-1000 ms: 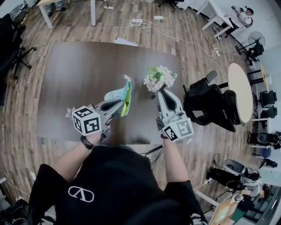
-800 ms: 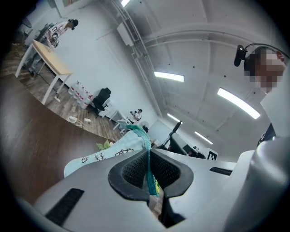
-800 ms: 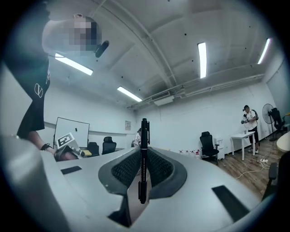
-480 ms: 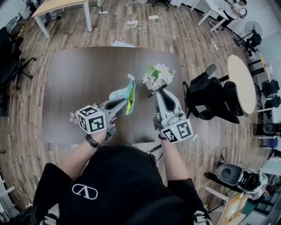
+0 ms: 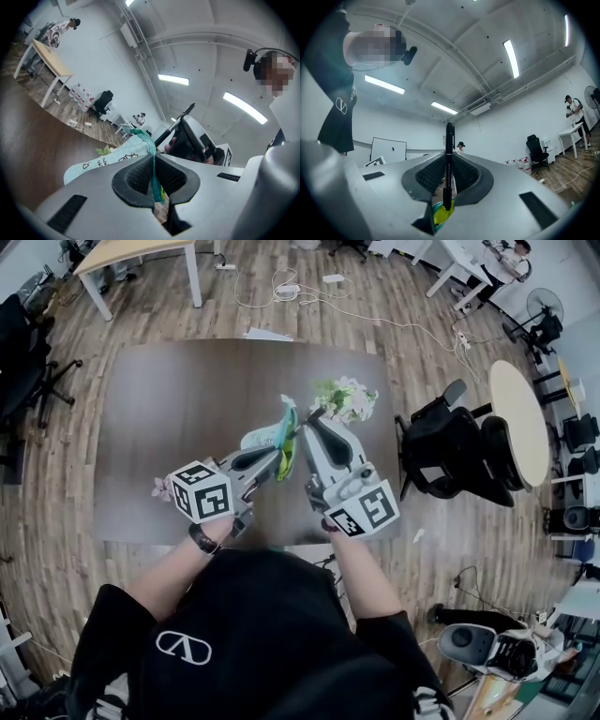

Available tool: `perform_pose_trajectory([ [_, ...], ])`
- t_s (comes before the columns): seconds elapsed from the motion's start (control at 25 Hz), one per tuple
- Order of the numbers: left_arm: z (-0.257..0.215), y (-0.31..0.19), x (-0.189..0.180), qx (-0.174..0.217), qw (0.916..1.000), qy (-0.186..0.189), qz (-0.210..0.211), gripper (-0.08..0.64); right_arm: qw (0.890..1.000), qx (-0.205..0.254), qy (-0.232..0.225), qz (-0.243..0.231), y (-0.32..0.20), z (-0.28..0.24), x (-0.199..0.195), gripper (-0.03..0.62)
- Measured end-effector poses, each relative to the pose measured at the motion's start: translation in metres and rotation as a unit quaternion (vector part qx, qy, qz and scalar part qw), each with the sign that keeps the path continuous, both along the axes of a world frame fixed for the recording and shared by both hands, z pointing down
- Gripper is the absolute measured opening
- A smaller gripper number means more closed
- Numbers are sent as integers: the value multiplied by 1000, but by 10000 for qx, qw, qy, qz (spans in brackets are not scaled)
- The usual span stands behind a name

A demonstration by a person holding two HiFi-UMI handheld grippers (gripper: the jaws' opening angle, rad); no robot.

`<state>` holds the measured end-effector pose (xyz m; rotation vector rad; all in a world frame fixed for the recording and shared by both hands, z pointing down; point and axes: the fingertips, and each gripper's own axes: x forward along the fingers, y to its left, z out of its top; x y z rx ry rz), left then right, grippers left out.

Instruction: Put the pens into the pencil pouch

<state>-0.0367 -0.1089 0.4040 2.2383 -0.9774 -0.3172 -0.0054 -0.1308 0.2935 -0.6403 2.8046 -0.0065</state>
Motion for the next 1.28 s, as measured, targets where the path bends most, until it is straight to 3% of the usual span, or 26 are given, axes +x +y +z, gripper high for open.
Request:
perform_pose_trajectory([
  [0.24, -15, -1, -2, 149, 9996, 212, -56, 17, 9971, -407, 468, -439, 5, 35, -15, 46],
  [0.28, -17, -1, -3, 188, 9995, 232, -63, 17, 9965, -484, 444, -516, 7, 38, -15, 70],
  [0.36, -21, -3, -7, 242, 9994, 243, -82, 17, 9962, -466, 463, -570, 9, 38, -14, 180],
  [0.52, -25, -5, -14, 266, 9993, 217, -150, 17, 9946, -373, 642, -720, 14, 36, -16, 189],
  [0.96, -10, -3, -17, 168, 9997, 18, -193, 17, 9976, -499, 335, -353, 10, 28, 13, 187],
  [1.28, 66, -7, -44, -303, 9968, -604, -426, 17, 9956, -855, 339, 185, 9, 53, 52, 184],
])
